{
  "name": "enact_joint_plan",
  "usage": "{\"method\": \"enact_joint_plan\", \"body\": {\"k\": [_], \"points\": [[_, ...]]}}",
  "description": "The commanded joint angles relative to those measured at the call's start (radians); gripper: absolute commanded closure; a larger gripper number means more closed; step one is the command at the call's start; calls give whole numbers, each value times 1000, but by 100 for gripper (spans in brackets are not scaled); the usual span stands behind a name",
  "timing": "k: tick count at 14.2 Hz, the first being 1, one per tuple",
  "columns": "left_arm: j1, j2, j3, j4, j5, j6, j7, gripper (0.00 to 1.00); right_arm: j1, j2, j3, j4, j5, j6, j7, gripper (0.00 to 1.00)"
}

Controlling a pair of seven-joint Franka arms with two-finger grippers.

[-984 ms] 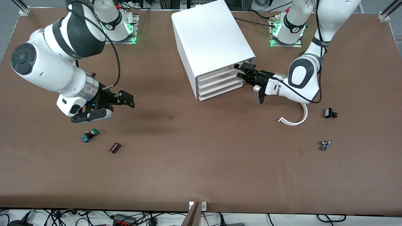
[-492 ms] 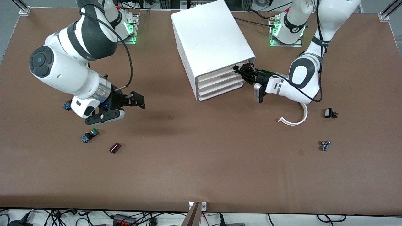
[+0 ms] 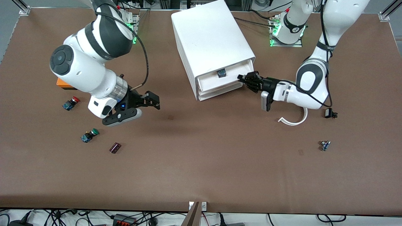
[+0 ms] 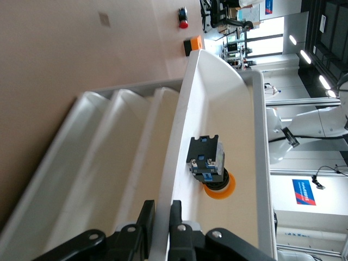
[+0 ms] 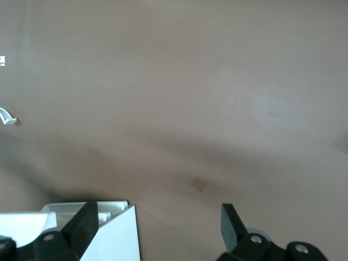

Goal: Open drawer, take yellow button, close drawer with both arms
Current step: 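Grasp the top drawer handle with the left gripper and pull it open, then reach the right gripper into the open drawer over the yellow button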

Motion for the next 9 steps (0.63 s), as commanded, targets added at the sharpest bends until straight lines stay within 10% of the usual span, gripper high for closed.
{"method": "enact_joint_plan", "body": {"k": [1, 5, 7, 9], "points": [[29, 89, -1, 129, 64, 15, -22, 96, 34, 57, -4, 78, 11, 18, 14, 0], [43, 109, -1, 164, 80, 18, -21, 87, 89, 136, -7, 188, 7, 17, 14, 0], [46, 123, -1, 172, 80, 18, -15, 1, 118, 141, -7, 196, -50, 17, 16, 0], [51, 114, -1, 173, 81, 13, -22, 0, 154, 150, -9, 222, -61, 17, 65, 0]]}}
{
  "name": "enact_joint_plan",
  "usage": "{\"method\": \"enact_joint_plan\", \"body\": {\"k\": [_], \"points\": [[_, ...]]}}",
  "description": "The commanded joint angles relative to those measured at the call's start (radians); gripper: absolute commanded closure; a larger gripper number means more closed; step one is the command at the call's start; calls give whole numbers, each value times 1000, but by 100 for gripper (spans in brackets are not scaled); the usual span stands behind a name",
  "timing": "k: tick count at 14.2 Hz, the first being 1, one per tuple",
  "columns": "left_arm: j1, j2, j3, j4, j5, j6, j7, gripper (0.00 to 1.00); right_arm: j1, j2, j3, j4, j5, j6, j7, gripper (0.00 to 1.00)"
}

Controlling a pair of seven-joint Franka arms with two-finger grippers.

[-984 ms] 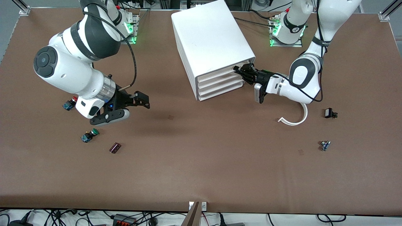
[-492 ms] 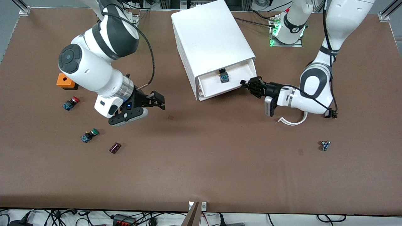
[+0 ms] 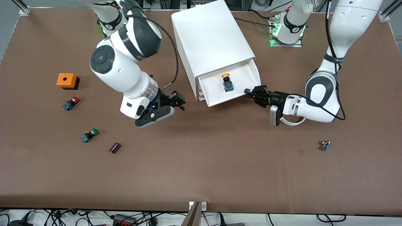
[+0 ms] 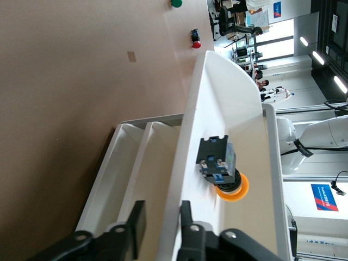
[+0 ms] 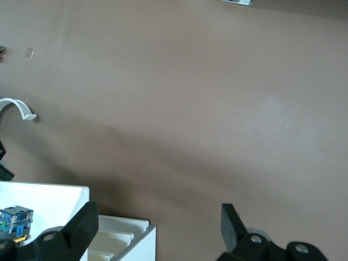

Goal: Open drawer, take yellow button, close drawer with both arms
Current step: 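Reach the right gripper into the open drawer over the yellow button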

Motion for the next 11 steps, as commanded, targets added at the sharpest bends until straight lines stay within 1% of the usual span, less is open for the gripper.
{"method": "enact_joint_plan", "body": {"k": [1, 2, 4, 5, 6, 7, 9, 11], "points": [[17, 16, -3, 33, 26, 1, -21, 0, 52, 24, -8, 72, -39, -8, 77, 0], [24, -1, -3, 36, 26, -3, -45, 0, 78, 30, -10, 87, -70, -8, 94, 0], [30, -36, 4, 44, 28, -47, -161, 0, 123, 47, -10, 113, -136, -8, 134, 0], [30, -50, 10, 61, 52, -71, -224, 0, 154, 58, -11, 128, -176, -8, 161, 0], [31, -53, 13, 103, 127, -88, -284, 0, 175, 72, -11, 141, -219, -8, 181, 0], [36, -53, 16, 175, 220, -113, -369, 0, 201, 88, -11, 155, -239, -8, 207, 0], [39, -50, 14, 307, 365, -188, -558, 0, 247, 128, -14, 208, -242, -8, 276, 0], [34, -52, 7, 402, 492, -254, -719, 0, 281, 170, -16, 257, -244, -8, 335, 0]]}}
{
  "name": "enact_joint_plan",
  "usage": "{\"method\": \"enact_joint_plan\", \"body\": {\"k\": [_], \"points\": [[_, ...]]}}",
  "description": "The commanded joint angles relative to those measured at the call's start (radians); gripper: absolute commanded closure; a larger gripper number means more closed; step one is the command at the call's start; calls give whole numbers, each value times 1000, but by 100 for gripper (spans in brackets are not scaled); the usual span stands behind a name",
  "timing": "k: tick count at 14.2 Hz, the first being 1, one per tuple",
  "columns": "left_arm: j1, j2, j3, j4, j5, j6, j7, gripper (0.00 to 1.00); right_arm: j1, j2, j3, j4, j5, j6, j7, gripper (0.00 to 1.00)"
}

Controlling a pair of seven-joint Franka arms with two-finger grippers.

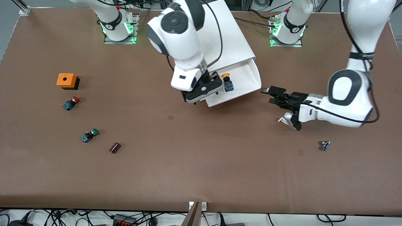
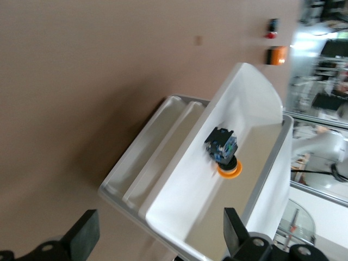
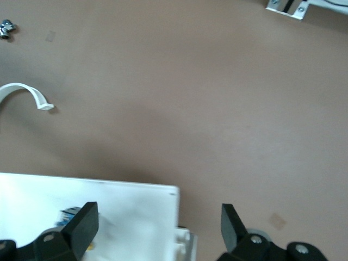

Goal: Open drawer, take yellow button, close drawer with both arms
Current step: 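Reach the right gripper into the open drawer over the yellow button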

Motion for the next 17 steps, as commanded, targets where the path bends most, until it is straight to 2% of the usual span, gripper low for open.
{"method": "enact_joint_plan", "body": {"k": [1, 3, 5, 10, 17], "points": [[-13, 7, -7, 138, 166, -86, -188, 0, 40, 78, -14, 107, -24, -10, 62, 0], [-18, 7, -12, 193, 260, -118, -234, 0, 63, 95, -14, 111, -32, -4, 66, 0], [-16, 5, -12, 221, 303, -146, -239, 0, 81, 111, -16, 117, -32, -1, 105, 6], [-15, 5, -12, 225, 322, -166, -241, 0, 127, 129, -8, 117, -55, -11, 207, 17], [-15, 5, -12, 225, 320, -173, -241, 0, 142, 149, -11, 114, -58, -13, 226, 22]]}}
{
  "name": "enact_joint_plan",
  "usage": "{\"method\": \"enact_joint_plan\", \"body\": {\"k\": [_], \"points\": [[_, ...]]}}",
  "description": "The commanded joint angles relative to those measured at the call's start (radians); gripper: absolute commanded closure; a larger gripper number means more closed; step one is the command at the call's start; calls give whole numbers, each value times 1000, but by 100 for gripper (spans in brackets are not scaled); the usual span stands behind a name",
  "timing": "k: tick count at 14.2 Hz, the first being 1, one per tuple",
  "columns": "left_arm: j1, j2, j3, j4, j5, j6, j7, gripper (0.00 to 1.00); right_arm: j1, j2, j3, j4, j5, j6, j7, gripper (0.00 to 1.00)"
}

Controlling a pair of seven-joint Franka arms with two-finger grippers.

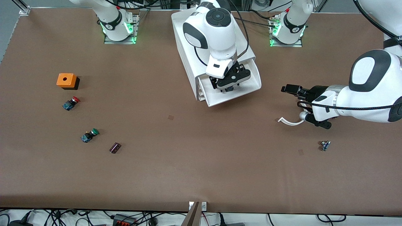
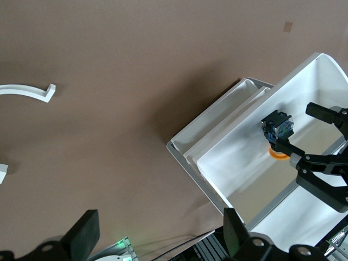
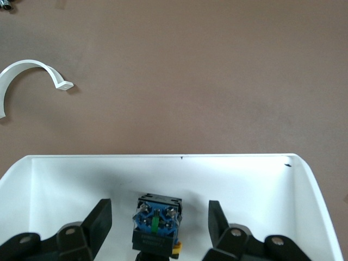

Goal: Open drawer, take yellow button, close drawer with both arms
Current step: 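Grasp the yellow-based button with the right gripper and lift it out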

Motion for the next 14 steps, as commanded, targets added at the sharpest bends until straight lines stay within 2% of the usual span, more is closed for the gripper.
{"method": "enact_joint_plan", "body": {"k": [1, 8, 10, 14], "points": [[-1, 12, -5, 32, 27, -26, -14, 0, 8, 27, -7, 36, -20, -17, 37, 22], [-1, 12, -5, 32, 27, -26, -14, 0, 23, 32, -7, 33, -34, -65, 67, 32], [1, 12, -5, 32, 27, -31, -14, 0, 23, 32, -7, 33, -34, -66, 66, 40], [1, 10, -3, 33, 27, -31, -14, 0, 23, 32, -5, 33, -28, -66, 66, 70]]}}
